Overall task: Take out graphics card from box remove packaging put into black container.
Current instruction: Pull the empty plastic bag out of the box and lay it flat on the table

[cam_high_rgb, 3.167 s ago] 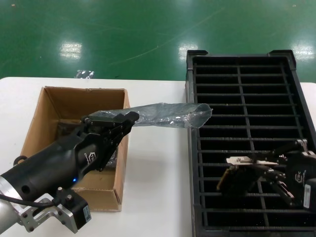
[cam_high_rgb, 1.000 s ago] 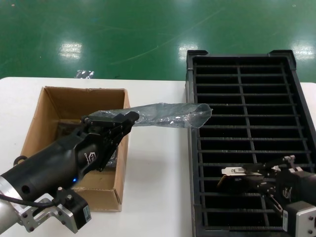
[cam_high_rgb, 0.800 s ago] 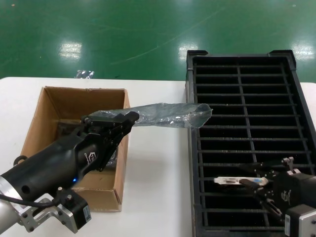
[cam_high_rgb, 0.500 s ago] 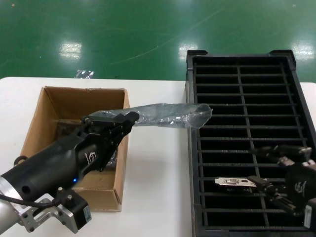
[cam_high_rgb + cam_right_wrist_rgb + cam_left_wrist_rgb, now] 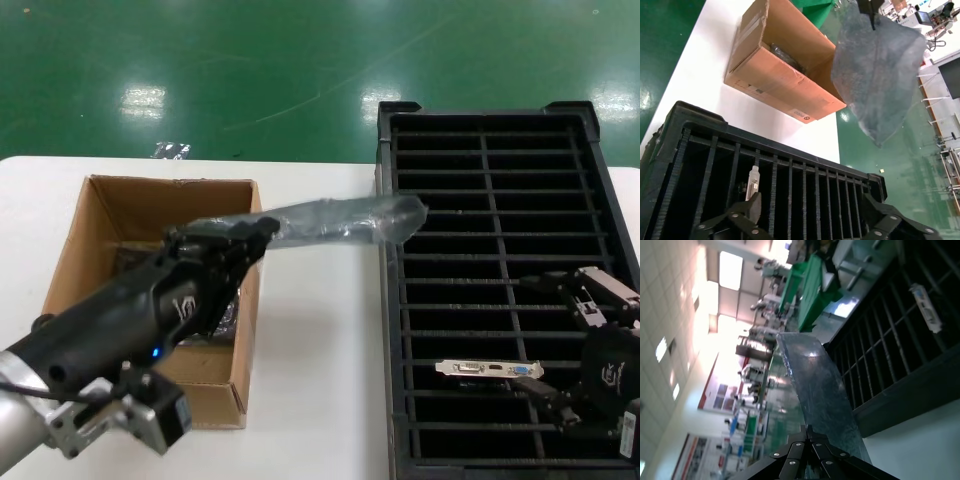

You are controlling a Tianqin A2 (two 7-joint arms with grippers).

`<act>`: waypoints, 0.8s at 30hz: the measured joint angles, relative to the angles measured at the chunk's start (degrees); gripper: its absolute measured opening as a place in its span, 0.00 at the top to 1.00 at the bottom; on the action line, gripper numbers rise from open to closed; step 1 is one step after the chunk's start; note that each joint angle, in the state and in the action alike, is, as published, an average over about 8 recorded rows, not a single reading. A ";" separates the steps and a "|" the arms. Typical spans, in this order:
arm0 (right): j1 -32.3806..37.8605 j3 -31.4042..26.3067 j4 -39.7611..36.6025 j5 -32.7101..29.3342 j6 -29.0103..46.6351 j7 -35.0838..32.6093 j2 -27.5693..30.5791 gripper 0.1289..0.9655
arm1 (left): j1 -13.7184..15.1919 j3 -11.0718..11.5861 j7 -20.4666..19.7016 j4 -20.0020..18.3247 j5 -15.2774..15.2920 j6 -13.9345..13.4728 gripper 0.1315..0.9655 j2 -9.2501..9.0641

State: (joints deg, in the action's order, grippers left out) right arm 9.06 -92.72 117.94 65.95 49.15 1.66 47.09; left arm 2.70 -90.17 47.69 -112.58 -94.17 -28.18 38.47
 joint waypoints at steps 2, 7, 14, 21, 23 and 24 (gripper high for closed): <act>0.01 -0.01 -0.01 0.01 0.00 -0.01 0.00 0.39 | 0.49 0.93 -4.38 -0.39 3.53 -0.96 0.99 -2.60; 0.01 -0.01 -0.01 0.01 0.00 -0.01 0.00 0.31 | 2.13 5.69 -17.44 -1.37 14.03 -7.67 0.99 -14.20; 0.02 -0.01 -0.03 0.03 -0.01 -0.02 0.00 0.17 | 4.34 12.01 -36.34 -3.41 29.22 -19.57 0.99 -30.98; 0.02 -0.02 -0.03 0.03 -0.01 -0.03 0.00 0.05 | 3.47 12.12 -55.63 -5.04 40.54 -25.76 0.99 -37.41; 0.02 -0.02 -0.03 0.03 -0.01 -0.03 0.00 0.05 | 2.94 11.21 -60.88 -5.17 42.79 -26.12 0.99 -37.88; 0.02 -0.02 -0.03 0.03 -0.01 -0.03 0.00 0.04 | 2.74 10.75 -63.47 -5.14 43.88 -26.10 0.99 -38.02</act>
State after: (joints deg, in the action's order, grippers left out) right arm 9.07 -92.73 117.91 65.98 49.15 1.64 47.09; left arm 5.43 -79.42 -15.78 -117.72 -50.30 -54.28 0.45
